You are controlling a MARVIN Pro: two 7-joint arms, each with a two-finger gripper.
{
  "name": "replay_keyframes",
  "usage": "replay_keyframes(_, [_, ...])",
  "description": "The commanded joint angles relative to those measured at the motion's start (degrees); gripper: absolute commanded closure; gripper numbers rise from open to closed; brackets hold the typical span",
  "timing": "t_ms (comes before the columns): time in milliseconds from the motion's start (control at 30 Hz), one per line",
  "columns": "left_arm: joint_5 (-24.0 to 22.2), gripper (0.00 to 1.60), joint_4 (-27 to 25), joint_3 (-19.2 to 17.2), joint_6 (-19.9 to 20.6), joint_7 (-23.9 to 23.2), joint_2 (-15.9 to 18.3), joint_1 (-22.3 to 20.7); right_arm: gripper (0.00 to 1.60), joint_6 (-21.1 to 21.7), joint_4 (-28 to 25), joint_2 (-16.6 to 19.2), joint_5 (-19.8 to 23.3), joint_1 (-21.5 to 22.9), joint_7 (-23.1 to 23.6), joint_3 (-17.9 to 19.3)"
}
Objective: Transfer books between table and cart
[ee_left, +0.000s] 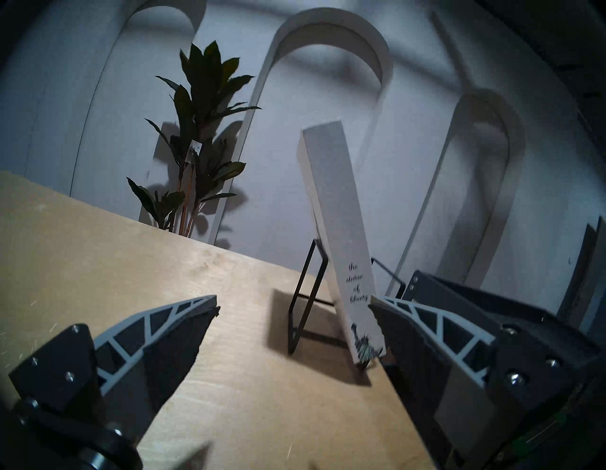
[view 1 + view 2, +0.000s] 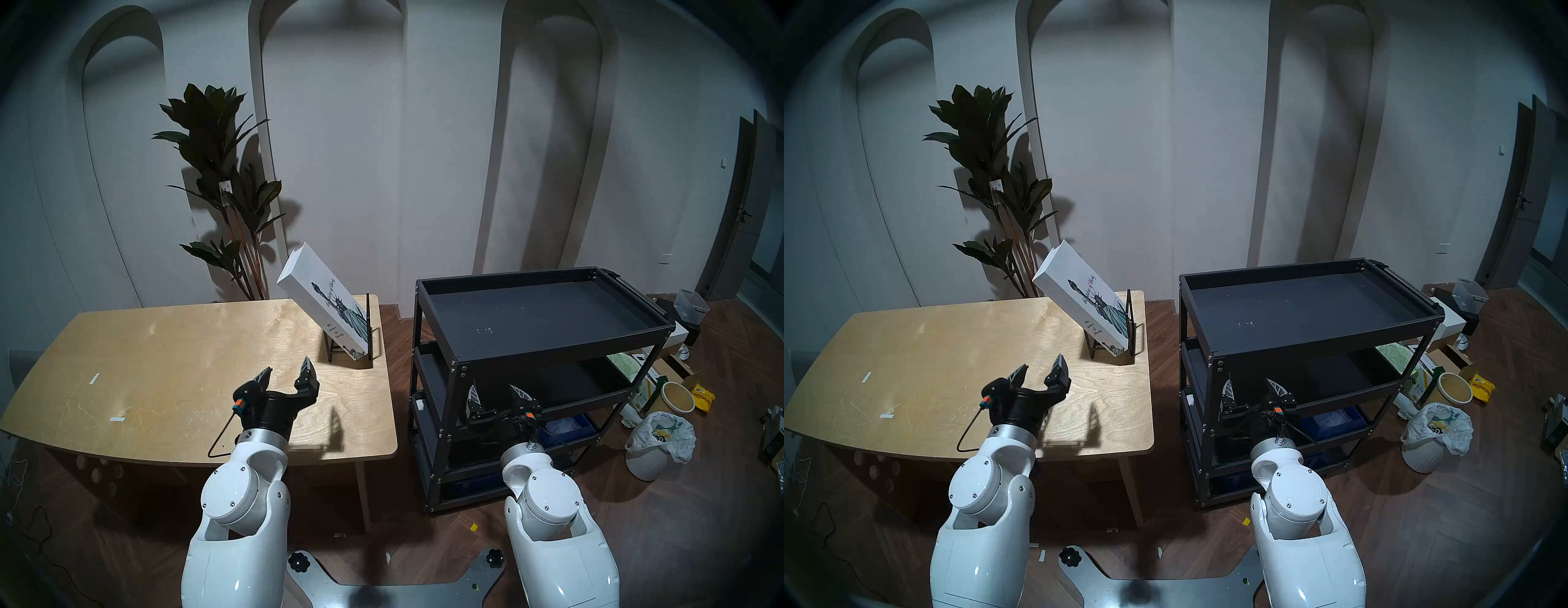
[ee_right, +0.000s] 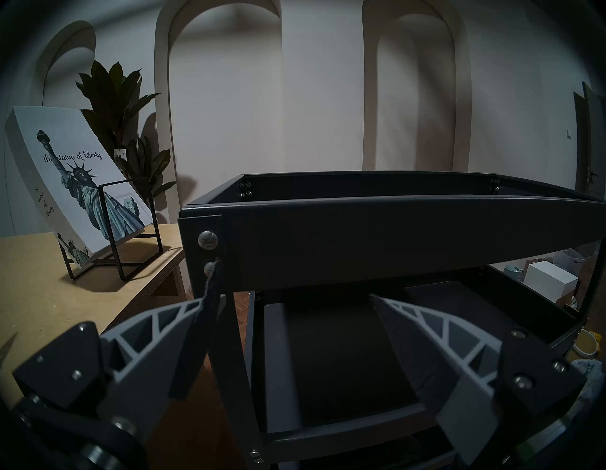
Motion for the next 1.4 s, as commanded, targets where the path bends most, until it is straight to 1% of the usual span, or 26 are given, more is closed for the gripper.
replay_keyframes(0, [-3.7,0.00,-5.0,0.2,3.0,1.3,-0.7,-2.4,0.00,-0.4,-1.6,0.0,0.4,0.1,0.4,0.0])
replay_keyframes(33, [-4.4,0.00,-5.2,0.3,3.6,1.8,-0.6,-2.8,0.00,-0.3,-2.1,-0.1,0.6,-0.1,0.4,0.0])
replay_keyframes(167, [-4.7,0.00,-5.1,0.7,4.4,3.7,-0.4,-4.9,0.00,-0.5,-4.9,0.1,1.9,-0.7,1.9,-0.2])
replay_keyframes(233, [-4.1,0.00,-4.7,0.9,4.4,4.5,-0.3,-5.9,0.00,-0.7,-6.4,0.4,2.7,-1.0,3.0,-0.2])
replay_keyframes(433, [-3.4,0.00,-2.8,2.4,5.1,7.8,0.0,-9.7,0.00,-1.1,-10.5,0.6,3.4,-1.7,4.3,-0.6])
replay_keyframes(500, [-2.1,0.00,-2.2,3.0,4.7,8.6,0.1,-10.9,0.00,-0.7,-11.1,0.7,3.3,-1.4,4.4,-0.8])
replay_keyframes(567, [-1.8,0.00,-1.4,3.4,4.5,9.1,0.2,-11.9,0.00,-0.6,-11.3,0.8,3.3,-0.9,4.6,-0.9])
replay_keyframes(600, [-0.8,0.00,-0.9,3.7,4.3,10.0,0.3,-12.6,0.00,-0.8,-11.2,0.9,2.9,-0.6,4.3,-1.1])
replay_keyframes(633, [0.2,0.00,0.2,4.2,3.5,10.8,0.4,-13.7,0.00,-0.6,-11.2,0.9,2.9,-0.1,4.5,-1.3])
replay_keyframes(667, [0.4,0.00,0.6,4.4,3.4,11.2,0.4,-14.2,0.00,-0.9,-11.1,1.0,2.7,0.1,4.4,-1.4])
replay_keyframes(833, [4.1,0.00,3.0,5.1,1.0,13.2,0.4,-16.2,0.00,-0.9,-11.4,1.1,2.9,0.6,4.5,-1.7])
replay_keyframes(967, [5.0,0.00,5.2,5.2,-0.2,14.6,0.3,-17.6,0.00,-1.1,-11.7,1.2,3.1,0.6,4.8,-1.9])
replay_keyframes(1133, [3.5,0.00,5.8,5.0,-0.1,14.6,0.3,-18.6,0.00,-1.1,-11.8,1.2,3.1,0.6,4.7,-1.9])
replay_keyframes(1200, [1.8,0.00,5.6,5.1,0.3,14.6,0.3,-19.2,0.00,-1.1,-11.8,1.3,3.0,0.6,4.7,-1.9])
replay_keyframes(1267, [1.5,0.00,5.5,5.1,0.4,14.7,0.3,-19.4,0.00,-1.2,-11.7,1.3,3.0,0.7,4.6,-1.9])
replay_keyframes(1367, [-0.6,0.00,4.4,4.7,1.3,13.9,0.2,-19.4,0.00,-0.7,-11.4,0.8,3.3,1.0,3.9,-1.2])
